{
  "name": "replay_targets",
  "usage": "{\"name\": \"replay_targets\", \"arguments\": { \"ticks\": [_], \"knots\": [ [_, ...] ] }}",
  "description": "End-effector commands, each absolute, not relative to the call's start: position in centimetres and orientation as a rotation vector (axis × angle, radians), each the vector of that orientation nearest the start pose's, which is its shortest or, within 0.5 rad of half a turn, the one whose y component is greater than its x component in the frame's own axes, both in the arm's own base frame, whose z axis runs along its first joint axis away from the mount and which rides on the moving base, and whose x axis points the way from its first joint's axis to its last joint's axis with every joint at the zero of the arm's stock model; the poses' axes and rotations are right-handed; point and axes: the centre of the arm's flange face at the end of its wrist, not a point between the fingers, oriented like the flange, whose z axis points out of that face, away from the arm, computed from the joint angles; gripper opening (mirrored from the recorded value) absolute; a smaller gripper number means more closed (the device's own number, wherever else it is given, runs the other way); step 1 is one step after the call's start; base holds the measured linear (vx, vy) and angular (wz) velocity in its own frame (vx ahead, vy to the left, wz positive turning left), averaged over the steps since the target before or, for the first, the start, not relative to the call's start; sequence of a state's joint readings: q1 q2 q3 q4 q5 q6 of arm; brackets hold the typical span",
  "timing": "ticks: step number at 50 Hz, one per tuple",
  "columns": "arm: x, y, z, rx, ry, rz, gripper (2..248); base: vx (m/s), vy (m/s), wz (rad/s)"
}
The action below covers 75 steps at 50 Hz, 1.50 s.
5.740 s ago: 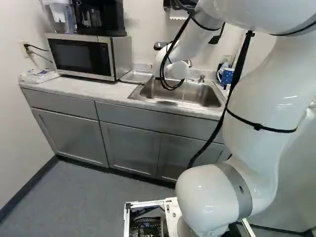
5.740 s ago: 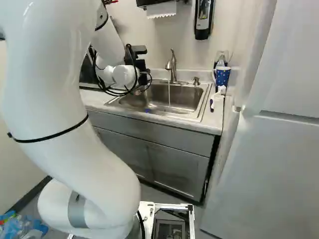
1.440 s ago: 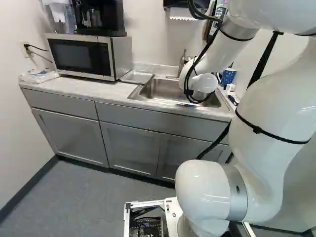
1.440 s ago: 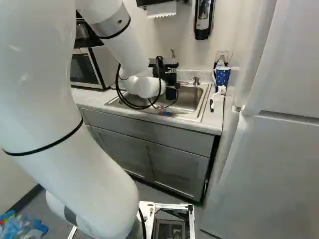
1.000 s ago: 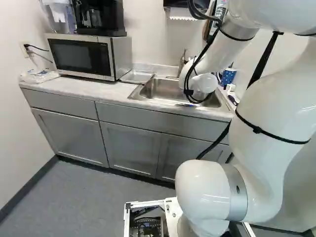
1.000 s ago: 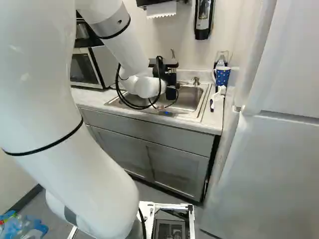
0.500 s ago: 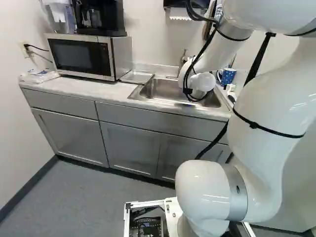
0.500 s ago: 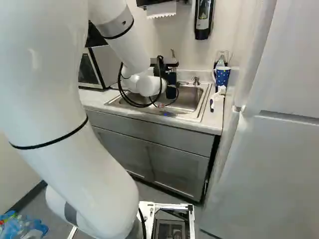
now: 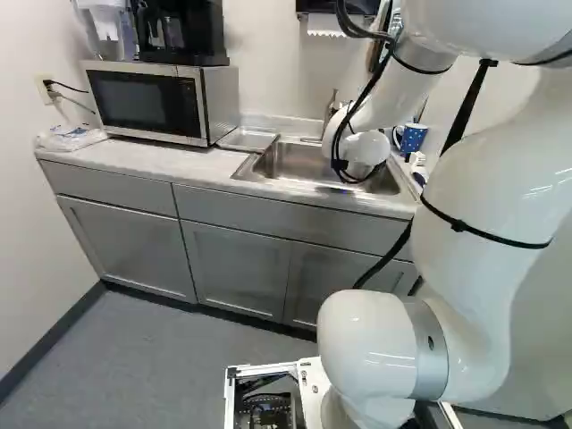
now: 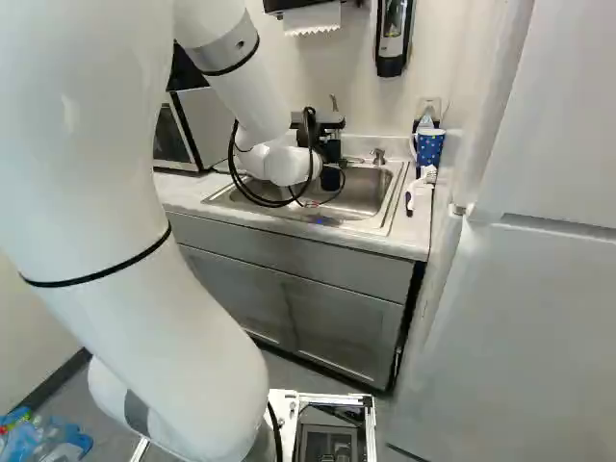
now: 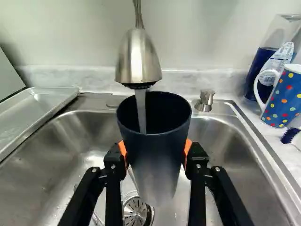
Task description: Rinse the cup and place it in the tray
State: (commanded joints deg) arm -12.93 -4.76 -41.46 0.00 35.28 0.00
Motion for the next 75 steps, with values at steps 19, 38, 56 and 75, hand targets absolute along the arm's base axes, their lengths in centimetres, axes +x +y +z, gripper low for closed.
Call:
{"name": "replay_targets", "arguments": {
  "ticks": [19, 38, 56, 75],
  "knots": [
    [48.03, -11.03, 47.29, -2.638, 0.299, -1.916, 126, 0.000, 0.000, 0.000],
    [48.03, -11.03, 47.29, -2.638, 0.299, -1.916, 126, 0.000, 0.000, 0.000],
    [48.03, -11.03, 47.29, -2.638, 0.299, -1.916, 126, 0.000, 0.000, 0.000],
    [48.03, -11.03, 47.29, -2.638, 0.299, -1.916, 126, 0.000, 0.000, 0.000]
  ]
}}
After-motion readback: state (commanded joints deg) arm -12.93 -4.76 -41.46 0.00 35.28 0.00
